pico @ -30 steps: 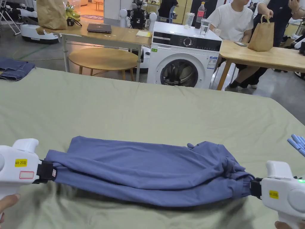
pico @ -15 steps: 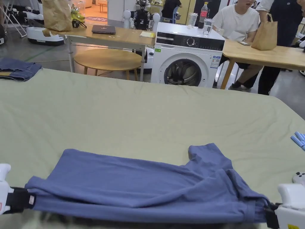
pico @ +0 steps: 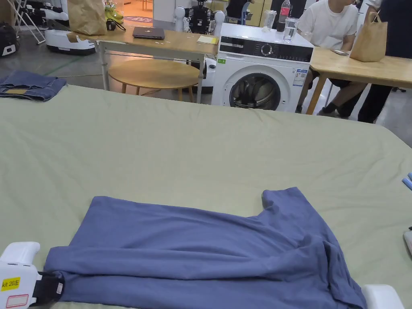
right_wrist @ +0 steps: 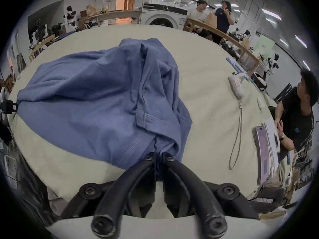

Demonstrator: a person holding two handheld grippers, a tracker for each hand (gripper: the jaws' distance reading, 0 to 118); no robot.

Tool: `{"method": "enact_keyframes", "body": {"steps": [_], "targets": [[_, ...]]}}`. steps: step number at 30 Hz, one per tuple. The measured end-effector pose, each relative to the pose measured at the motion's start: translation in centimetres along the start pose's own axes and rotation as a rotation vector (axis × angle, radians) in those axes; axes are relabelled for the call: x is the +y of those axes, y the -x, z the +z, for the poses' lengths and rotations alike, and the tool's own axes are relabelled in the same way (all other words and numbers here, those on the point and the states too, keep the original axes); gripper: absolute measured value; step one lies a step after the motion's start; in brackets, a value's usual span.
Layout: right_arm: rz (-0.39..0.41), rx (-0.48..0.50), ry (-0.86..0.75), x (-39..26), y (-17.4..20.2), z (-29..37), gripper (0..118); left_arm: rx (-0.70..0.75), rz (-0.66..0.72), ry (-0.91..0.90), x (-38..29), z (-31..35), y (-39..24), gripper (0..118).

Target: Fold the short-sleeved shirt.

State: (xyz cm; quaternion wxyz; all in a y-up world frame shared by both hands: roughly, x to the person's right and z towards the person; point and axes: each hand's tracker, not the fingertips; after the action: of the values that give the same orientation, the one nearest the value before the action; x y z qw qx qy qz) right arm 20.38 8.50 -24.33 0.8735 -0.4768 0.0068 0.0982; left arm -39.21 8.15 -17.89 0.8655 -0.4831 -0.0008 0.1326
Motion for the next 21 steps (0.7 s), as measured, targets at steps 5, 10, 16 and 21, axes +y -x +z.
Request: {"method": "enact_keyframes", "body": {"steps": [5,10,16,21], "targets": [[-0.072,-0.024,-0.185,2.2,0.2,3.7,58,-0.003,-0.035,-0.113,1.3,1.9,-1.8,42],[-0.145,0.027,-0.425,4.6,2.3,6.7,58,-0.025,-0.095,-0.333,3.1,4.0,-4.8,46],[-0.167,0.054,-0.683,6.7,8.0,8.4,14,0.061,-0.145,-0.633,3.9,5.9,-9.6,46],[-0.159,0.122,-0.747,8.4,12.0,8.6,0,0.151,-0.238,-0.755,4.3,6.1,-12.2,0]]}}
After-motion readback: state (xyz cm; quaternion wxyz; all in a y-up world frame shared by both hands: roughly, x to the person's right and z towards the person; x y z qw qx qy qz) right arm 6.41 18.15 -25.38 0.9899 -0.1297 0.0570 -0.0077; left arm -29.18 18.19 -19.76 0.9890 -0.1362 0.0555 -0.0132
